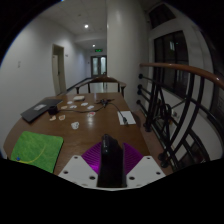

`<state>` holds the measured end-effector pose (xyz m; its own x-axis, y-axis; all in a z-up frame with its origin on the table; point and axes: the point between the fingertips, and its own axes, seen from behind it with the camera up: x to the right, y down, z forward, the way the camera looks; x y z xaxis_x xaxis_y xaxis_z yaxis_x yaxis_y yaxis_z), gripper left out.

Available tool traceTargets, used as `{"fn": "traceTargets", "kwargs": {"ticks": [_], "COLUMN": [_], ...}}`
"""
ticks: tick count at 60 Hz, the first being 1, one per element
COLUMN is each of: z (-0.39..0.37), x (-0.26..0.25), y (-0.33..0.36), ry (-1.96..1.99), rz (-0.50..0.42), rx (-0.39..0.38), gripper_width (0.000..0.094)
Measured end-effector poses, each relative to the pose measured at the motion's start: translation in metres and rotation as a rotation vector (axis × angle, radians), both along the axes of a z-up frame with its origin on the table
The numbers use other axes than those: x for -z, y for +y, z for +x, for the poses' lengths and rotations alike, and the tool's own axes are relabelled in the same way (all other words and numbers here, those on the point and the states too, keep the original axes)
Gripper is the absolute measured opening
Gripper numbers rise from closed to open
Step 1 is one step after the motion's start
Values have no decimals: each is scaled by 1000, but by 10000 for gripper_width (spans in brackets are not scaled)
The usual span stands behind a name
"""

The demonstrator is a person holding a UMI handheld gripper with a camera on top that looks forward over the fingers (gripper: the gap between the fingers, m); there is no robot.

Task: Arrange mouse

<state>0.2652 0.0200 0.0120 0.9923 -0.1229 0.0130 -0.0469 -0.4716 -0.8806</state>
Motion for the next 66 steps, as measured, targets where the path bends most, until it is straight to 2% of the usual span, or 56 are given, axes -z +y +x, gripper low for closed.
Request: {"fn": "traceTargets", "kwargs": {"ticks": [4, 10, 15, 22, 26, 30, 34, 37, 44, 46, 51, 55, 60, 66], "z": [6, 20, 13, -40, -89, -142, -195, -226, -283, -289, -286, -284, -281, -281], "x": [-4, -11, -53, -158, -205, -223, -209, -180, -90, -60, -24, -7, -6, -3], "y": [-2, -13, -22, -29, -28, -24, -15, -9, -3, -4, -5, -8, -6, -8], "ry": [2, 5, -4, -104, -110, -96, -99, -127, -102, -88, -67, -59, -74, -60], "rz": [35, 31, 89, 249, 311, 338, 332, 307, 143, 105, 25, -7, 6, -39], "rx": [31, 99, 129, 86, 46, -7, -70, -107, -164, -164, -130, -109, -106, -116], "gripper_width": [226, 206, 205, 205, 204, 204, 204, 203, 203, 204, 205, 207, 207, 356]}}
